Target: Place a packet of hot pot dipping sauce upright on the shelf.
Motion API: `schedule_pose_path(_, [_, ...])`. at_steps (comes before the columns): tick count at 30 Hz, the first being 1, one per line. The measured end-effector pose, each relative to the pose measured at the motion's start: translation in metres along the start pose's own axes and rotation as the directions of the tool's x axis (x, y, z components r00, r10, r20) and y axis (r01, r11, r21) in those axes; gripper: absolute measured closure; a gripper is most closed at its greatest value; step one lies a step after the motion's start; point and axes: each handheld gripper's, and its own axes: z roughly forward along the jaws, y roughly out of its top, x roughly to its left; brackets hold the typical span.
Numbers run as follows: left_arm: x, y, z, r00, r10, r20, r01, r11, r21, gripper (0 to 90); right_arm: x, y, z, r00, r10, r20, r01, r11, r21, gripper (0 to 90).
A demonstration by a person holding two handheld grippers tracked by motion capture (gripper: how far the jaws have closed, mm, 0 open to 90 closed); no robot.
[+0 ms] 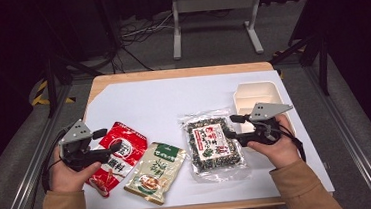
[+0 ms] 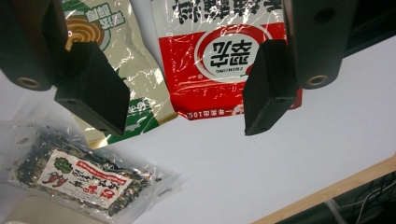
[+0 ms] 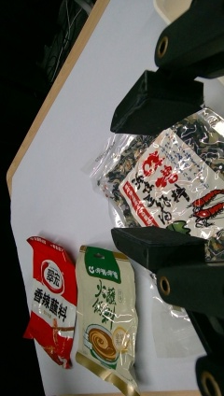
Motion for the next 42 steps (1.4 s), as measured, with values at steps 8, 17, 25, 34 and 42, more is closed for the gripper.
schedule_pose_path(8, [0.002,0.001,0.002,0.9999,-0.011,0.006,0.011,0.9999,-0.009,32.0,-0.004,-0.003,-0.002,0.9997,0.014,0.018,-0.014,1.0,-0.009,44.6])
schedule_pose_path(17, [0.002,0.002,0.001,1.0,-0.007,0.004,0.007,0.9997,-0.024,31.3,-0.002,-0.002,-0.003,0.9995,-0.029,-0.009,0.028,0.999,-0.033,51.6])
schedule_pose_path(25, [0.001,0.002,0.0,0.9999,-0.012,0.007,0.012,0.9995,-0.029,30.9,0.001,-0.001,0.001,0.9983,-0.058,-0.008,0.057,0.997,-0.043,48.4])
schedule_pose_path(34, [0.003,0.0,-0.003,0.9996,-0.027,0.006,0.027,0.9991,-0.031,30.9,0.005,0.006,0.011,0.9999,-0.008,-0.015,0.008,1.0,0.014,41.1])
schedule_pose_path(42, [0.002,-0.001,-0.006,0.9996,-0.029,0.002,0.029,0.999,-0.035,30.9,0.01,0.033,0.029,0.9964,-0.004,-0.084,0.007,0.999,0.04,42.7])
